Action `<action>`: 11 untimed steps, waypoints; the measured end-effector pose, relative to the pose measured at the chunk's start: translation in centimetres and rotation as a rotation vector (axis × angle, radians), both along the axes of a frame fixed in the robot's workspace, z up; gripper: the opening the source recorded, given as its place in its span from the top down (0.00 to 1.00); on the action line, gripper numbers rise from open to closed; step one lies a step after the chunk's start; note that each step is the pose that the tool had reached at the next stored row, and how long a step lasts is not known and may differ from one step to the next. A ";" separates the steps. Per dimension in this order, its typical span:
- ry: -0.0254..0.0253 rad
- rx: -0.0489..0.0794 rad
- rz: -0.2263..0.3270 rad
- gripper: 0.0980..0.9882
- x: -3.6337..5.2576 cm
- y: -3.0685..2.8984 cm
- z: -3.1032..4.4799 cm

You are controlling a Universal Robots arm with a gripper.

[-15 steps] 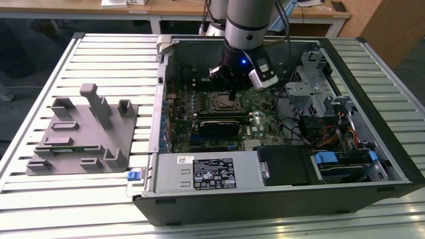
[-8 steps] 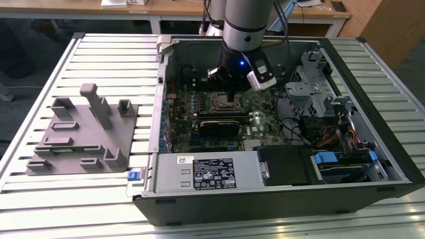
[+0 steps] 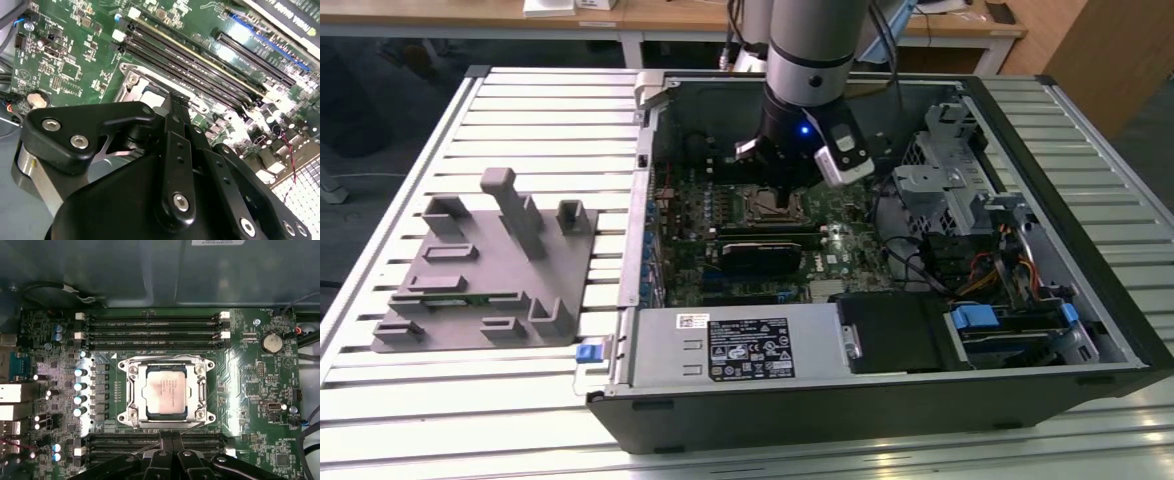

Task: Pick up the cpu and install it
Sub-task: 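Install the second cpu locking lever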

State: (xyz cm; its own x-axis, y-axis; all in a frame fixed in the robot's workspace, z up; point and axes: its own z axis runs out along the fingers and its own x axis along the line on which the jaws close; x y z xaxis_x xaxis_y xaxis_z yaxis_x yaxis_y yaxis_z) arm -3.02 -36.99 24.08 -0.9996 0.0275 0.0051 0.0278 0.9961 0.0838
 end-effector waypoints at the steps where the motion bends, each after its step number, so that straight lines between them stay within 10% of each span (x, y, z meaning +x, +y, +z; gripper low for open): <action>1: 0.0000 0.000 0.000 0.99 -0.14 -0.02 -0.01; 11: 0.0002 0.000 0.000 0.99 -1.40 -0.07 -0.23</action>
State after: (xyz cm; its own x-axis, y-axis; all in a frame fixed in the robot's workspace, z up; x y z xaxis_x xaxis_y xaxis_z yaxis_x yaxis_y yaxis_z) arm -4.42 -37.06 23.86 -0.9996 0.0273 0.0053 0.0276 0.9961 0.0834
